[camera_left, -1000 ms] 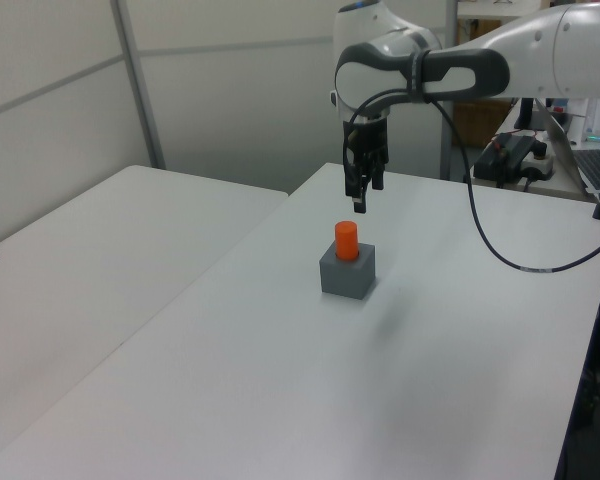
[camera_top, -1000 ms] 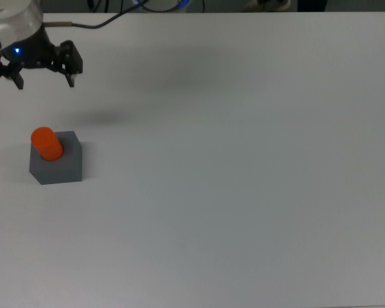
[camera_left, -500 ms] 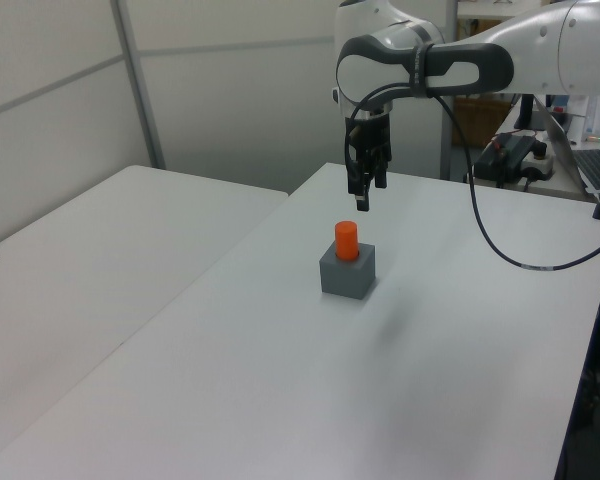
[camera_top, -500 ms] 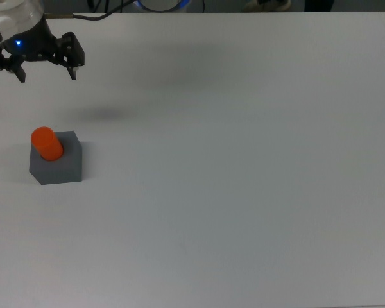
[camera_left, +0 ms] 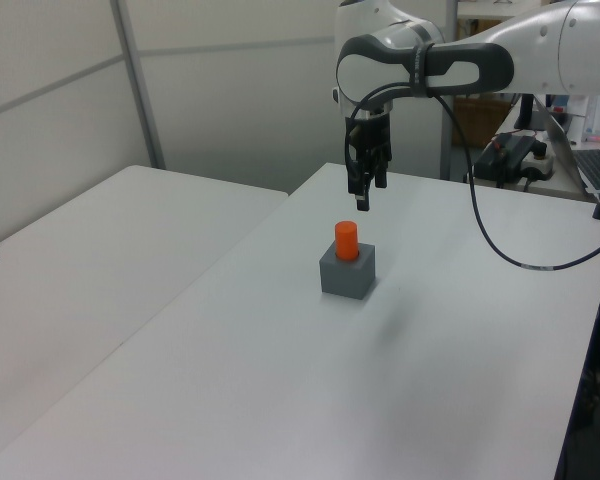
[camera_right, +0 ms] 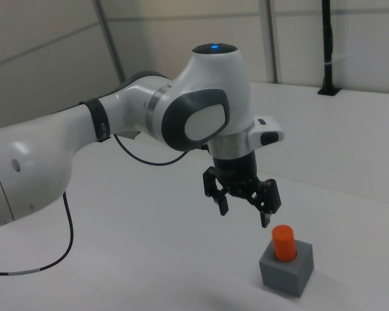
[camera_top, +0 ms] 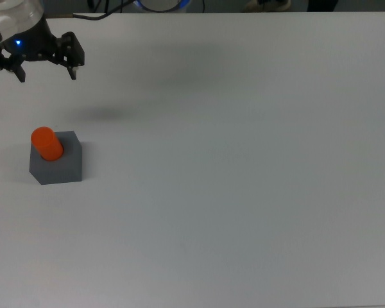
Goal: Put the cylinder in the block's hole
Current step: 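Open the gripper and raise it away from the block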
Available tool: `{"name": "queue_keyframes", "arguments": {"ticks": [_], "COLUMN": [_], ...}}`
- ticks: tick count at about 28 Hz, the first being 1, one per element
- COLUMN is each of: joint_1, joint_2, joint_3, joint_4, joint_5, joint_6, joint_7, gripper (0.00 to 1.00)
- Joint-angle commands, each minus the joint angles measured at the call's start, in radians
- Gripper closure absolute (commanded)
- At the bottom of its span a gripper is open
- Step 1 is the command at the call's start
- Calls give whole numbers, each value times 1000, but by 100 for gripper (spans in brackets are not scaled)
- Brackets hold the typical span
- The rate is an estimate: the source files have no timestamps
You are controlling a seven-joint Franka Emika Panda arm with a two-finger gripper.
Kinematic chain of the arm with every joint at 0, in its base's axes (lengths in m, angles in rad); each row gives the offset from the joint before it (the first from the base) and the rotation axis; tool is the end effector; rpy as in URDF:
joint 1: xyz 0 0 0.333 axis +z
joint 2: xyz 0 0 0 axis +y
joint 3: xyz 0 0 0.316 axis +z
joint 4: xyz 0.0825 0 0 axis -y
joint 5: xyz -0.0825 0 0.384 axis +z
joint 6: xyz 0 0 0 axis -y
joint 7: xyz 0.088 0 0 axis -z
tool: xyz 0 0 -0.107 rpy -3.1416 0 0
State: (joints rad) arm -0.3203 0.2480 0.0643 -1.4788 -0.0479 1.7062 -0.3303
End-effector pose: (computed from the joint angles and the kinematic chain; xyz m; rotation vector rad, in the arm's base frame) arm 0.6124 -0.1695 0.5324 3.1144 0.1238 -0.0442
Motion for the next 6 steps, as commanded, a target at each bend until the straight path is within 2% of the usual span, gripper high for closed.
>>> {"name": "queue_keyframes", "arguments": {"ticks": [1, 6], "joint_1": [9, 3], "joint_2": [-18, -18], "joint_3": [-14, -17], "joint_4": [3, 3], "joint_5": [22, 22], "joint_6": [-33, -33], "joint_7": [-4, -4], "gripper": [0, 0]}}
